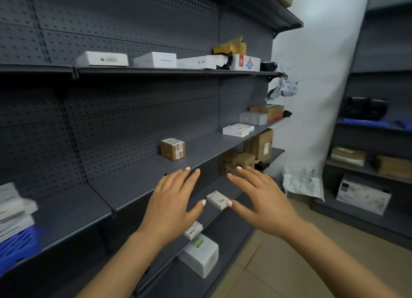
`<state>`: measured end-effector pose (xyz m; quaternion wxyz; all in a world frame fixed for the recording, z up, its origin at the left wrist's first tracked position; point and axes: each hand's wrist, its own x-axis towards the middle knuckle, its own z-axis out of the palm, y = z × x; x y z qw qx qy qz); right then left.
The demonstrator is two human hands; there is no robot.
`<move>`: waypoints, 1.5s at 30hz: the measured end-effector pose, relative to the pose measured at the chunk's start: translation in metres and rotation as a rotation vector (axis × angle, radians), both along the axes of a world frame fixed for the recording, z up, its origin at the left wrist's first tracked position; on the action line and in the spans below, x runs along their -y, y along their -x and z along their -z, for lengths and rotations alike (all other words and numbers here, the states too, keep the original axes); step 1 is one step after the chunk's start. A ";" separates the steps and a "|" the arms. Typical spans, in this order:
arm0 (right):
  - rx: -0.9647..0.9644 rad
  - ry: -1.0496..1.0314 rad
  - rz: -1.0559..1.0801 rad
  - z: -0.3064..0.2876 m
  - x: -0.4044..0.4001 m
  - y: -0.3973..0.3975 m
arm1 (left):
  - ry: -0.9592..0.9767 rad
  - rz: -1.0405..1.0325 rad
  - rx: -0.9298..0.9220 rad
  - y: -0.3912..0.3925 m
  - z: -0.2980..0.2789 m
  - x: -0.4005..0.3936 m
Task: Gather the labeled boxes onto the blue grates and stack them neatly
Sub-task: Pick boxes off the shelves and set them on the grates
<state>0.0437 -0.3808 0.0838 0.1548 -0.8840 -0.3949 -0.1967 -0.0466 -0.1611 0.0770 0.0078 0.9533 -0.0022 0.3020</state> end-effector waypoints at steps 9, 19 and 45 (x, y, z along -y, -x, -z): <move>-0.029 0.005 0.087 0.010 0.074 -0.107 | 0.019 0.057 -0.061 -0.123 0.007 0.068; -0.055 0.031 0.184 0.027 0.088 -0.250 | 0.026 0.134 -0.089 -0.287 0.030 0.074; -0.066 0.067 0.155 0.051 0.130 -0.698 | 0.081 0.138 -0.124 -0.724 0.028 0.113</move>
